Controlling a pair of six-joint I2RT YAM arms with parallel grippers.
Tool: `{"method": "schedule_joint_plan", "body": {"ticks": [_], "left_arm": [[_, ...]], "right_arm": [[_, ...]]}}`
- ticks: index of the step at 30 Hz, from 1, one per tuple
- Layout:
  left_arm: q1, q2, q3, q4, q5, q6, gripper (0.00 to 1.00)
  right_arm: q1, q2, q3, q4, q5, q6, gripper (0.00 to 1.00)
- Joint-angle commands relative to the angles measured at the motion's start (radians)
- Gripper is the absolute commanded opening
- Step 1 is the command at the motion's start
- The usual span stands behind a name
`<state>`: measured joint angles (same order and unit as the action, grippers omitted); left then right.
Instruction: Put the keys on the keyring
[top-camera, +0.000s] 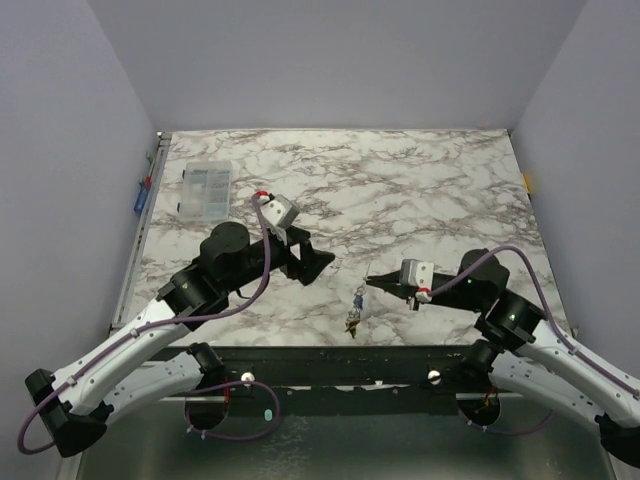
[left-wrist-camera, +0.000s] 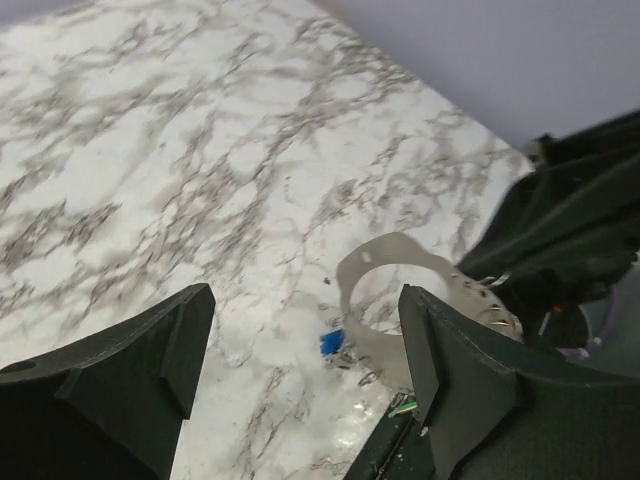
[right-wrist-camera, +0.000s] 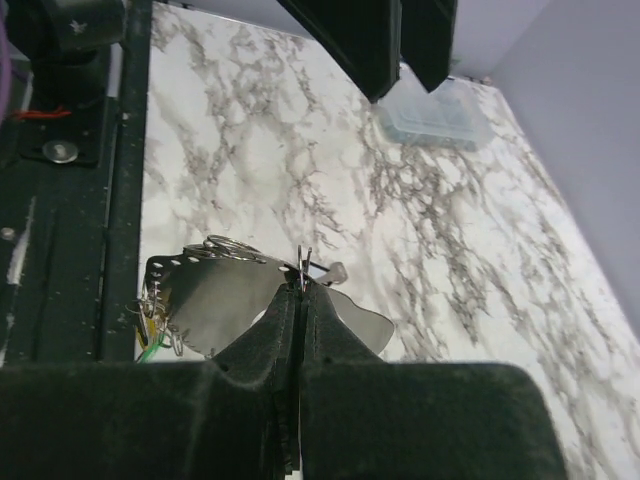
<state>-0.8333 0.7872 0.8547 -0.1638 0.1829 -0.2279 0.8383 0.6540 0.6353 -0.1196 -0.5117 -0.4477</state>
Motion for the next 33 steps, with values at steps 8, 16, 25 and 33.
{"method": "schedule_joint_plan", "body": {"ticks": [8,16,25,33], "left_arm": [[-0.002,0.167,0.024,-0.146,-0.443,-0.188,0.77],[-0.001,0.302,0.065,-0.175,-0.468,-0.279,0.74],[0.002,0.435,0.065,-0.214,-0.496,-0.282,0.66],[0.024,0.567,0.041,-0.212,-0.457,-0.294,0.64]], "right_arm": [[0.004,-0.159,-0.115,0.103,0.141,-0.283,0.01],[0.004,-0.177,-0.114,0.087,0.151,-0.291,0.01],[0.004,-0.182,-0.071,0.008,0.165,-0.240,0.01],[0.004,-0.219,-0.047,-0.061,0.169,-0.185,0.01]]}}
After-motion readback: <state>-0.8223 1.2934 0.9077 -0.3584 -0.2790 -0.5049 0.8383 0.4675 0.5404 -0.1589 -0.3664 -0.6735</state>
